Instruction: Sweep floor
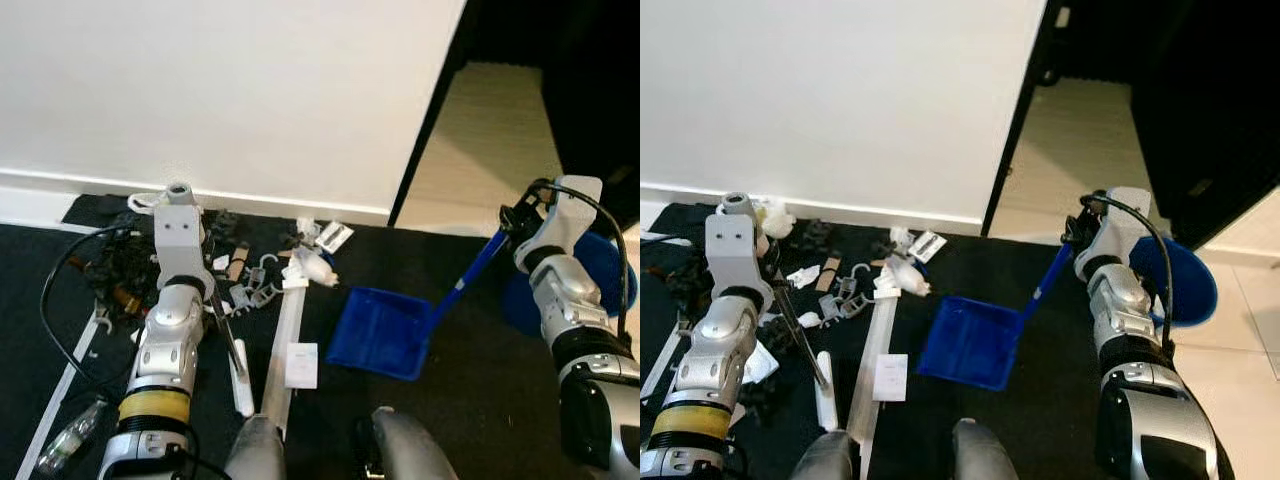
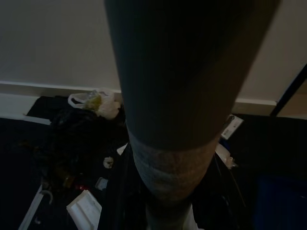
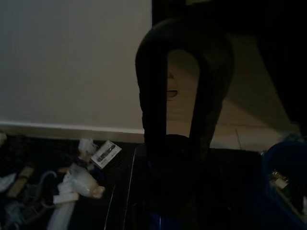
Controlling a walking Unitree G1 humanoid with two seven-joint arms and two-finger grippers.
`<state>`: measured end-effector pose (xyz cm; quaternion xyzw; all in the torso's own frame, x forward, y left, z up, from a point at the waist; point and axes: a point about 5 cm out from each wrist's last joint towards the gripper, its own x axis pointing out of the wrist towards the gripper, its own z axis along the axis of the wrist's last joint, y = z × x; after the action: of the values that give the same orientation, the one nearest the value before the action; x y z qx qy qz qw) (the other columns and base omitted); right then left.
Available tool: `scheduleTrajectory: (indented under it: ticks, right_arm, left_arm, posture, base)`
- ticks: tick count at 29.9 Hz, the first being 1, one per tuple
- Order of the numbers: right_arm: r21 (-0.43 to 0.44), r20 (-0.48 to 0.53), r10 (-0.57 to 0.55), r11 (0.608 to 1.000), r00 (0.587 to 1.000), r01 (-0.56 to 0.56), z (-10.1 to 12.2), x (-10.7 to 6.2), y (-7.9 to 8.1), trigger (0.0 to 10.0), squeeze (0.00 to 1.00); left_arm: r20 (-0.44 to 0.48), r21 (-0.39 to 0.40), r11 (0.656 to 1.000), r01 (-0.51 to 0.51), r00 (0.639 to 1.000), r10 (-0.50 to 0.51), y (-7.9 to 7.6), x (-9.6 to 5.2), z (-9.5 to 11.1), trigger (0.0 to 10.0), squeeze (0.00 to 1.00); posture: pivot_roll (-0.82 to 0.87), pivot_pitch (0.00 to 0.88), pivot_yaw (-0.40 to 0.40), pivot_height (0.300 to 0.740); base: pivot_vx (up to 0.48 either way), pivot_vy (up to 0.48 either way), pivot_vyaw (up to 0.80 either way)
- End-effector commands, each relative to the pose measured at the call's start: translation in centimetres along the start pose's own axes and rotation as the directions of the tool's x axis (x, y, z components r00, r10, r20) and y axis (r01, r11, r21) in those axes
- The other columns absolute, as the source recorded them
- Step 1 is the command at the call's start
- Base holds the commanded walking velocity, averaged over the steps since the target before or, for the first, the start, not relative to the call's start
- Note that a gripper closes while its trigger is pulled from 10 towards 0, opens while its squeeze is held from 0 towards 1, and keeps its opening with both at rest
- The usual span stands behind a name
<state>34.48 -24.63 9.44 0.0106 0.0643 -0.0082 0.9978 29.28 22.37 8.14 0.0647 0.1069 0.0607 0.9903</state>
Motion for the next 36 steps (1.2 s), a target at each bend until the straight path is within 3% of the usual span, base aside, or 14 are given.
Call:
scheduleTrajectory:
  ticks: [1, 10, 11, 15, 20, 24, 28, 30, 31, 36]
  right_arm:
    - [-0.025, 0.022, 0.027, 0.999, 0.999, -0.026, 0.7, 0.2, -0.1, 10.0, 0.00]
    - [-0.109, -0.014, 0.058, 0.992, 0.998, -0.060, 0.9, 0.1, -1.2, 10.0, 0.00]
    - [-0.124, -0.012, 0.072, 0.990, 0.997, -0.073, 0.9, 0.1, -1.2, 10.0, 0.00]
    - [-0.177, -0.008, 0.140, 0.974, 0.990, -0.139, 1.2, 0.1, -0.7, 10.0, 0.00]
    - [-0.159, 0.019, 0.177, 0.972, 0.984, -0.171, 1.6, 0.4, 0.1, 10.0, 0.00]
    - [-0.072, 0.048, 0.211, 0.976, 0.976, -0.207, 1.2, 0.7, 2.0, 10.0, 0.00]
    - [-0.045, 0.050, 0.238, 0.971, 0.970, -0.236, 0.7, 0.8, 3.2, 10.0, 0.00]
    - [-0.023, 0.059, 0.279, 0.960, 0.959, -0.278, 0.1, 0.6, 4.8, 10.0, 0.00]
    - [-0.023, 0.059, 0.279, 0.960, 0.959, -0.278, 0.1, 0.6, 4.8, 10.0, 0.00]
    - [0.030, 0.106, 0.349, 0.935, 0.931, -0.354, -0.2, 0.4, 7.7, 10.0, 0.00]
  left_arm:
    - [0.018, 0.044, 0.999, -0.022, 1.000, 0.021, 1.0, 0.0, 0.1, 10.0, 0.00]
    - [0.143, 0.063, 0.998, 0.003, 0.990, -0.012, 2.0, 0.6, 2.9, 10.0, 0.00]
    - [0.167, 0.056, 0.998, 0.013, 0.986, -0.022, 2.2, 0.7, 3.5, 10.0, 0.00]
    - [0.232, 0.030, 0.997, 0.077, 0.969, -0.082, 2.1, 1.0, 5.3, 10.0, 0.00]
    - [0.275, 0.047, 0.991, 0.125, 0.952, -0.133, 1.8, 1.1, 6.5, 10.0, 0.00]
    - [0.289, 0.062, 0.982, 0.177, 0.939, -0.187, 0.7, 1.3, 6.4, 10.0, 0.00]
    - [0.262, 0.074, 0.976, 0.203, 0.941, -0.216, -0.2, 1.6, 6.0, 10.0, 0.00]
    - [0.225, 0.118, 0.967, 0.224, 0.943, -0.246, -1.5, 1.9, 5.3, 10.0, 0.00]
    - [0.225, 0.118, 0.967, 0.224, 0.943, -0.246, -1.5, 1.9, 5.3, 10.0, 0.00]
    - [0.173, 0.192, 0.938, 0.291, 0.930, -0.324, -3.7, 2.2, 3.8, 10.0, 0.00]
  posture:
    - [0.11, 0.089, -0.081, 0.740]
    - [0.11, 0.187, -0.098, 0.740]
    - [0.12, 0.229, -0.099, 0.740]
    - [0.12, 0.279, -0.098, 0.740]
    - [0.13, 0.315, -0.094, 0.740]
    - [0.13, 0.353, -0.103, 0.740]
    - [0.12, 0.365, -0.107, 0.740]
    - [0.12, 0.362, -0.107, 0.740]
    - [0.12, 0.362, -0.107, 0.740]
    - [0.08, 0.368, -0.097, 0.740]
  base:
    - [0.000, 0.000, 0.00]
    - [0.000, 0.000, 0.00]
    - [0.000, 0.000, 0.00]
    - [0.000, 0.000, 0.00]
    - [0.000, 0.000, 0.00]
    - [0.000, 0.000, 0.00]
    - [0.000, 0.000, 0.00]
    - [0.000, 0.000, 0.00]
    - [0.000, 0.000, 0.00]
    - [0.000, 0.000, 0.00]
